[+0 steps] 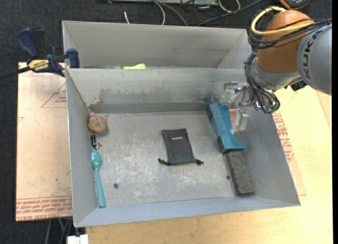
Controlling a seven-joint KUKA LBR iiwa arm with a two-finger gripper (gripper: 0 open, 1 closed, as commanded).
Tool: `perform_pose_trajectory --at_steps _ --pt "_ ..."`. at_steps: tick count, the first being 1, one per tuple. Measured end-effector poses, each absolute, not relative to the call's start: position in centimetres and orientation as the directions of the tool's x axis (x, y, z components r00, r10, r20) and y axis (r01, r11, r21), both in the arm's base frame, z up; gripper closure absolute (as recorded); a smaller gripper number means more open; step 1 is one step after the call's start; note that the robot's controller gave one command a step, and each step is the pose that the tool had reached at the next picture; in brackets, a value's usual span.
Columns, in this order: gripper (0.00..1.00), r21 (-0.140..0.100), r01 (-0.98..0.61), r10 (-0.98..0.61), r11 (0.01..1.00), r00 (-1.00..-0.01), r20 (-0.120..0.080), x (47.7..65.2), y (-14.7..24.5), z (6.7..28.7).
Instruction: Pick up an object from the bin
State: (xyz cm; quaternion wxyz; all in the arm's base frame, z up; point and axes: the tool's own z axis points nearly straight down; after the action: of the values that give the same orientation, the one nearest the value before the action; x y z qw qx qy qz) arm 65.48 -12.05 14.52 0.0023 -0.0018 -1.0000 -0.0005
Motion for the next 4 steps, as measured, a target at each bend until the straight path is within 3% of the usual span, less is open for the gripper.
perform_pose_trajectory --at_steps 1,2,3,4 --pt "0.0 0.0 0.002 0.002 1.0 -1.0 -0.002 65.6 -12.0 15.1" --pt "0.0 -0.001 -0.033 -0.033 0.999 -0.999 -0.011 65.7 -7.2 8.9" --pt "0.0 0.001 -0.02 -0.02 1.0 -1.0 0.016 65.2 -4.6 4.3" --pt "0.0 -0.001 -0.046 -0.046 0.999 -0.999 -0.005 65.2 -3.0 6.5"
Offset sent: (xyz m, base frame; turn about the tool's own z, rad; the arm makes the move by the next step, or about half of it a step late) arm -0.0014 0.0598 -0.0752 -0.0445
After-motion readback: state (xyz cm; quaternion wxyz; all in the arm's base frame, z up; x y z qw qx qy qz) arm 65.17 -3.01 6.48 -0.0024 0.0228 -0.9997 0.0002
